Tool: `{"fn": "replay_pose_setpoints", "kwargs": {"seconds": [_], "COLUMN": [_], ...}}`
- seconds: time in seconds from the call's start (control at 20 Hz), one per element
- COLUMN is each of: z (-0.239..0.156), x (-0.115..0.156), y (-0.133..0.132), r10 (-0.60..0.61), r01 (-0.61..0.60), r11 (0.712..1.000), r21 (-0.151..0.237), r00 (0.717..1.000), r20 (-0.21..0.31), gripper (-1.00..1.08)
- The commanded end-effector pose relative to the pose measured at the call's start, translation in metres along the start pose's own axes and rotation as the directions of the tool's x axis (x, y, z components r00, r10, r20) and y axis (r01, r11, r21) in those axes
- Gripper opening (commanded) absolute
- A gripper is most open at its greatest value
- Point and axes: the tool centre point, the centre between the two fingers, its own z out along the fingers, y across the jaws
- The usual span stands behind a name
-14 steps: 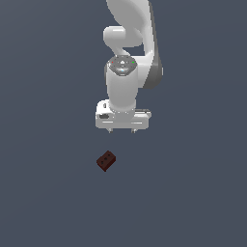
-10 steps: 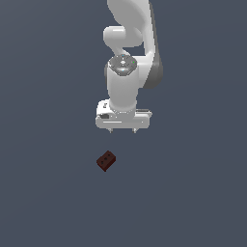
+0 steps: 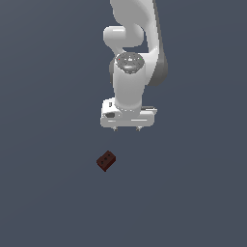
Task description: Pick up the object and move it to a goal position.
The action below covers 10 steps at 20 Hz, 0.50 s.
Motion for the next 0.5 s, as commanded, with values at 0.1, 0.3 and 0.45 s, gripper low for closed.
{"fn": "replay_pose_setpoints", "kwargs": {"seconds": [0.1,0.3,0.45], "z": [0.004,0.011,0.019], "x": [0.004,0.012,0.02], "y": [0.004,0.011,0.019], "r10": [0.034,0.097,0.163], "r01": [-0.034,-0.097,-0.163], "r11": [0.999,0.995,0.987], "r21": [0.002,0.006,0.01], "r00": [0.999,0.995,0.987], "r20": [0.0,-0.002,-0.003], "gripper": [1.0,1.0,1.0]}}
